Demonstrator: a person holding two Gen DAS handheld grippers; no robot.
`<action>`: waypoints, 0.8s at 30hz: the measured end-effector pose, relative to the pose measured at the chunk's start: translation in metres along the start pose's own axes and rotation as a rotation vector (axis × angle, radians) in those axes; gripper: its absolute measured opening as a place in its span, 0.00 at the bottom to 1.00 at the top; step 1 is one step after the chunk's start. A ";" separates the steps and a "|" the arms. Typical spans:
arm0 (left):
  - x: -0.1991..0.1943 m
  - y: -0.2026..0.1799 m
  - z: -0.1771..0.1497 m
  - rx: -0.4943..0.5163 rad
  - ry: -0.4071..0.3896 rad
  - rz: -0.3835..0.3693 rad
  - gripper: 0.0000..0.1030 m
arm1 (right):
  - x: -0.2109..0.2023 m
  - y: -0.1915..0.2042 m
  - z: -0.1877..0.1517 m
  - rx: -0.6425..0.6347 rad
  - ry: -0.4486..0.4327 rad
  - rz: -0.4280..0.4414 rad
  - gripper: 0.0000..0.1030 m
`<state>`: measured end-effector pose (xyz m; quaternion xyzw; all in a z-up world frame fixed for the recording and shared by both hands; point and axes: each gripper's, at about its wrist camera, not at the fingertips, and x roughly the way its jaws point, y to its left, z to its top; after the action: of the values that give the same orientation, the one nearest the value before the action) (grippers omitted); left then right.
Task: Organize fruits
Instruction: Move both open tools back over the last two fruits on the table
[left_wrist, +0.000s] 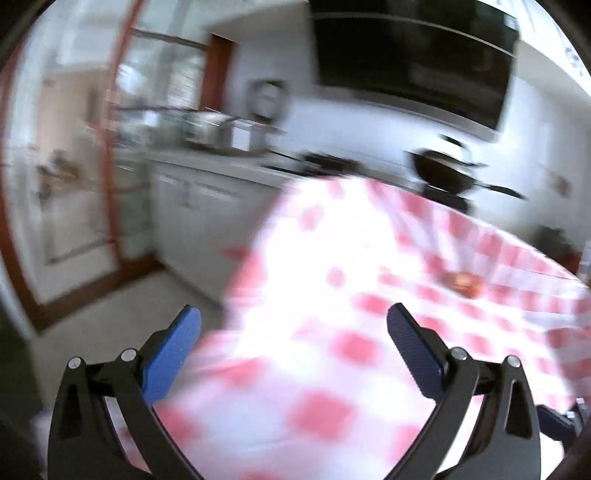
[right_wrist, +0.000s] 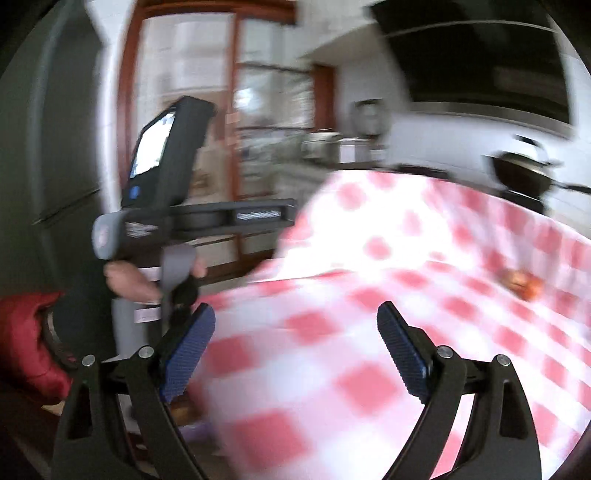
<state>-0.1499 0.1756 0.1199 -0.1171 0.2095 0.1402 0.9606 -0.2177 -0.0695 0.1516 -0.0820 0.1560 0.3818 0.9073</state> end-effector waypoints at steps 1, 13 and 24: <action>0.017 -0.027 0.002 0.007 0.029 -0.052 0.98 | -0.002 -0.016 -0.001 0.018 -0.004 -0.034 0.84; 0.210 -0.227 -0.008 -0.055 0.234 -0.192 0.98 | -0.019 -0.240 -0.039 0.383 -0.001 -0.373 0.84; 0.270 -0.223 -0.007 -0.082 0.223 -0.213 0.98 | 0.029 -0.319 -0.050 0.499 0.147 -0.460 0.84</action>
<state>0.1539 0.0252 0.0332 -0.1928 0.2955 0.0319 0.9351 0.0196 -0.2849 0.1044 0.0820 0.2870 0.1102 0.9480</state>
